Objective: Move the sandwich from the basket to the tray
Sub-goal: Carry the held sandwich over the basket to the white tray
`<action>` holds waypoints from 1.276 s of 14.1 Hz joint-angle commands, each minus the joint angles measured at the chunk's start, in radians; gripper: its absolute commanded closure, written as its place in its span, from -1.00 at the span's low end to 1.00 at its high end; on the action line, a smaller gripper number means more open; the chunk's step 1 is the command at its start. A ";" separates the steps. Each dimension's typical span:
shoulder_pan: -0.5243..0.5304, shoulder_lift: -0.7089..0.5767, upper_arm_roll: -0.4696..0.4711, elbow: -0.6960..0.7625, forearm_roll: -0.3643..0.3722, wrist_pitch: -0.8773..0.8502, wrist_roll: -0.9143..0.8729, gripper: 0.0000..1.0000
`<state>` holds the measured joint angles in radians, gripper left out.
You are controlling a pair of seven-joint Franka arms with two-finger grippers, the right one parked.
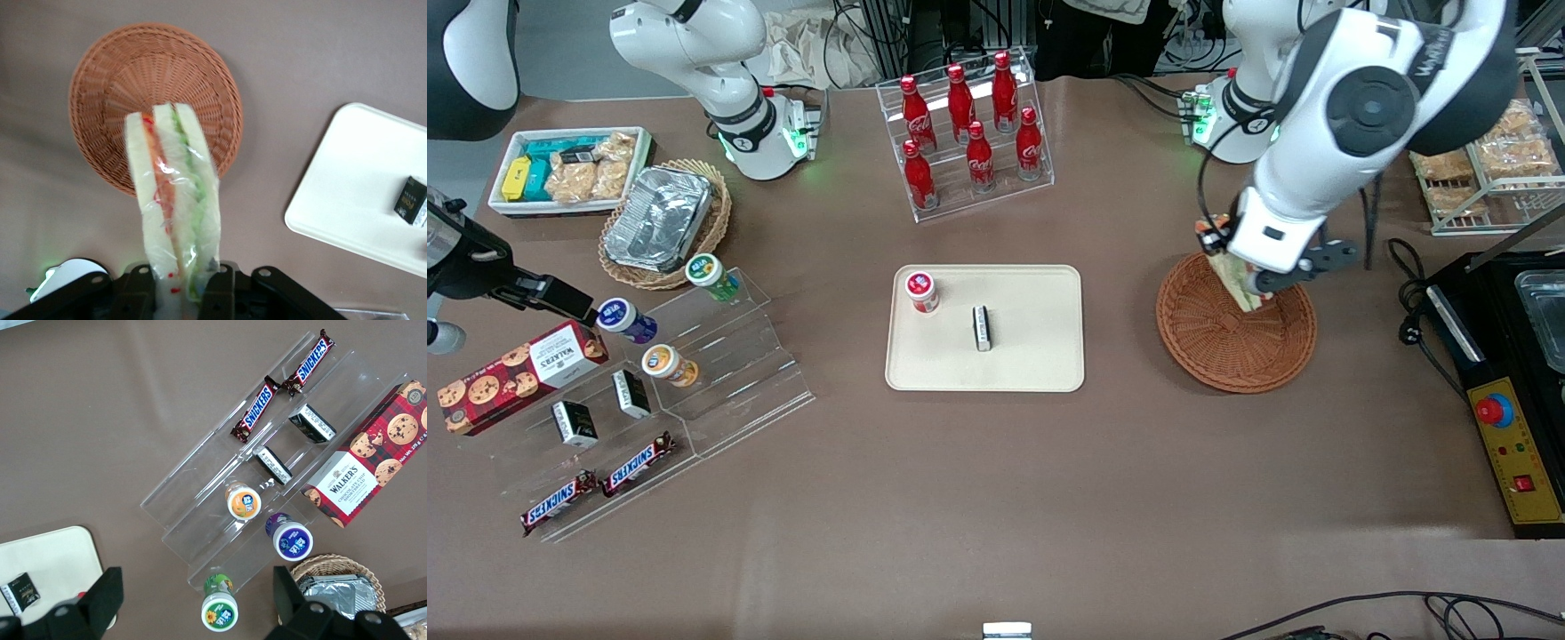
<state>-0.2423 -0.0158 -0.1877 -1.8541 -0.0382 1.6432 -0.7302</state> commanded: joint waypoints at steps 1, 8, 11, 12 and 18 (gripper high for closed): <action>-0.089 0.055 0.008 0.029 0.000 -0.007 -0.089 1.00; -0.225 0.244 -0.016 0.012 -0.008 0.237 -0.077 1.00; -0.282 0.332 -0.015 0.009 0.004 0.386 -0.043 1.00; -0.294 0.356 -0.016 0.007 0.006 0.432 -0.023 1.00; -0.342 0.467 -0.013 -0.031 0.069 0.639 0.051 1.00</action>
<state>-0.5711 0.4331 -0.2098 -1.8677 -0.0117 2.2285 -0.7081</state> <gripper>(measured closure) 0.797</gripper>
